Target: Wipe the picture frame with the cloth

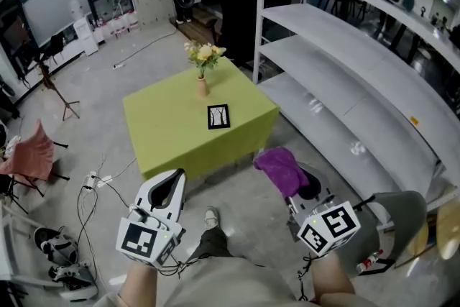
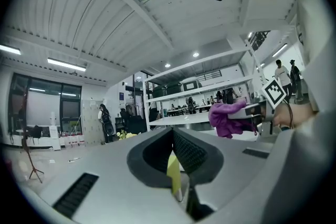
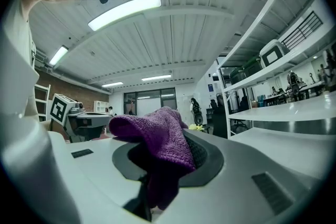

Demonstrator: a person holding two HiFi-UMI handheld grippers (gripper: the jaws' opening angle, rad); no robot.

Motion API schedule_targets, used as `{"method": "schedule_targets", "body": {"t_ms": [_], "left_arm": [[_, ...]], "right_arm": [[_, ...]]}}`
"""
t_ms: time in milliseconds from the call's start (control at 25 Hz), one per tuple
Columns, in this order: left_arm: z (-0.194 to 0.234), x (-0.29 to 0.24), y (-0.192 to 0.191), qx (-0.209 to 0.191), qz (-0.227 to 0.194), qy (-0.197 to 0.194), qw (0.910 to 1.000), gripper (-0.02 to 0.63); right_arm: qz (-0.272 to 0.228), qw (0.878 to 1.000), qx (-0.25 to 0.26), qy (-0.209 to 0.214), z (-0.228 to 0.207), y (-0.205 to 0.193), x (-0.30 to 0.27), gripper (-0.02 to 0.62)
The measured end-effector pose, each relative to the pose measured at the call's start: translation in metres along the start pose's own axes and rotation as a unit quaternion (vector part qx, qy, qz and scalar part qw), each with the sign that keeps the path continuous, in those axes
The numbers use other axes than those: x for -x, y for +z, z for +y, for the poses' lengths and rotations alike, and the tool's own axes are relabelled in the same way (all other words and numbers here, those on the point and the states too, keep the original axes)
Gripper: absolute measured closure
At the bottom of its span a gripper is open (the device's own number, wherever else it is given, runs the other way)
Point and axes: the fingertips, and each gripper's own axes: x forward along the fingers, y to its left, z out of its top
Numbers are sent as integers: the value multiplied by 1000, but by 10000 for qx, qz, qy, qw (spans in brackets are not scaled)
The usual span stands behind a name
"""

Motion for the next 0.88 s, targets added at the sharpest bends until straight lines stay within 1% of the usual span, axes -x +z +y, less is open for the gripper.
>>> {"method": "schedule_targets", "body": {"t_ms": [240,440,560,720,880], "left_arm": [[22,-28,-12,-5,-36,18,10000,598],[52,-60,-24,37,-14,41,10000,598],[73,-83,-34,83,44,30,10000,598],[101,-116,-50,210,199,-80,9995,598],[134,-154,-67,156,328,-174,9992,598]], "right_arm": [[152,9999,3,67,-13,-16,-38,495],[259,9996,68,64,-28,-20,-76,495],[339,9994,104,23,-39,-22,-104,495],[479,9988,100,-55,-55,-28,-146,494],[645,9978,79,-100,-71,-32,-193,494]]}}
